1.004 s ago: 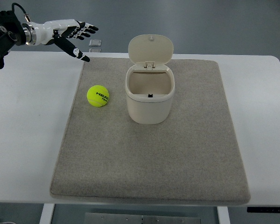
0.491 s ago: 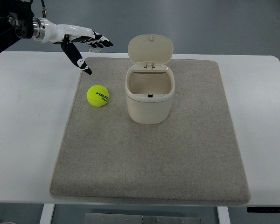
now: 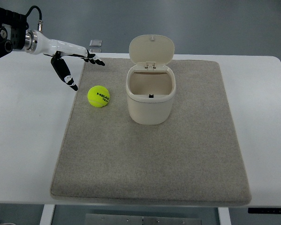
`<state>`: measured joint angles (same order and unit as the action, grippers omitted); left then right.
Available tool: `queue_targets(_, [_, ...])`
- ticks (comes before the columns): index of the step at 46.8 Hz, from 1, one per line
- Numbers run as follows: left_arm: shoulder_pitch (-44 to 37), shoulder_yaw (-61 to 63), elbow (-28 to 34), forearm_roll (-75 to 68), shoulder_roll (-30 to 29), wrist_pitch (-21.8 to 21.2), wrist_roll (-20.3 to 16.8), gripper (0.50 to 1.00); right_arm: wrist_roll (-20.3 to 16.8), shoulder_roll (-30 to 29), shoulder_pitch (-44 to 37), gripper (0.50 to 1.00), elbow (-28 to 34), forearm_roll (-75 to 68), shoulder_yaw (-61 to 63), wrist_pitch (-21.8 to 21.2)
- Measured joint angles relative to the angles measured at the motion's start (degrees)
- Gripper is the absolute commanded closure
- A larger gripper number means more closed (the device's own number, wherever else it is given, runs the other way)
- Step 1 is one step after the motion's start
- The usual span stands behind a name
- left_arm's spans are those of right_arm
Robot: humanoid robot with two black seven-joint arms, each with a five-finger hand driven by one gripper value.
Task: Put tennis ball into box with left hand
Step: 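Lower the open left hand around the yellow tennis ball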
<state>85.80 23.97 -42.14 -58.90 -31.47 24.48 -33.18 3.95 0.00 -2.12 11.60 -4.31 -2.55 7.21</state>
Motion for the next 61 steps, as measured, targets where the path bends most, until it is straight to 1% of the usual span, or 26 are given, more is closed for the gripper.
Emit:
queue_targets(7, [-1.84, -0.23, 0.41, 0.51, 0.93, -1.56, 0.11, 0.51, 0.0, 0.0, -0.02, 0.599, 0.0, 0.0, 0.0, 0.0])
queue_targets(16, [-4.37, -0.33, 0.47, 0.79, 1.67, -5.11, 0.1, 0.51, 0.0, 0.0, 0.0, 0.597, 0.0, 0.0, 0.0, 0.0])
queue_targets(38, [-6.23, -1.27, 0.63, 0.74, 3.4, -6.26, 0.13, 0.51, 0.0, 0.0, 0.01, 0.597, 0.0, 0.0, 0.0, 0.0])
queue_targets(44, [-7.22, -1.28, 1.34, 0.8, 4.3, -7.42, 0.15, 0.51, 0.0, 0.0, -0.01, 0.599, 0.0, 0.0, 0.0, 0.0])
queue_targets(61, [-7.97, -1.05, 4.02, 0.21, 5.92, -7.53, 0.06, 0.51, 0.0, 0.0, 0.03, 0.599, 0.0, 0.0, -0.01, 0.0])
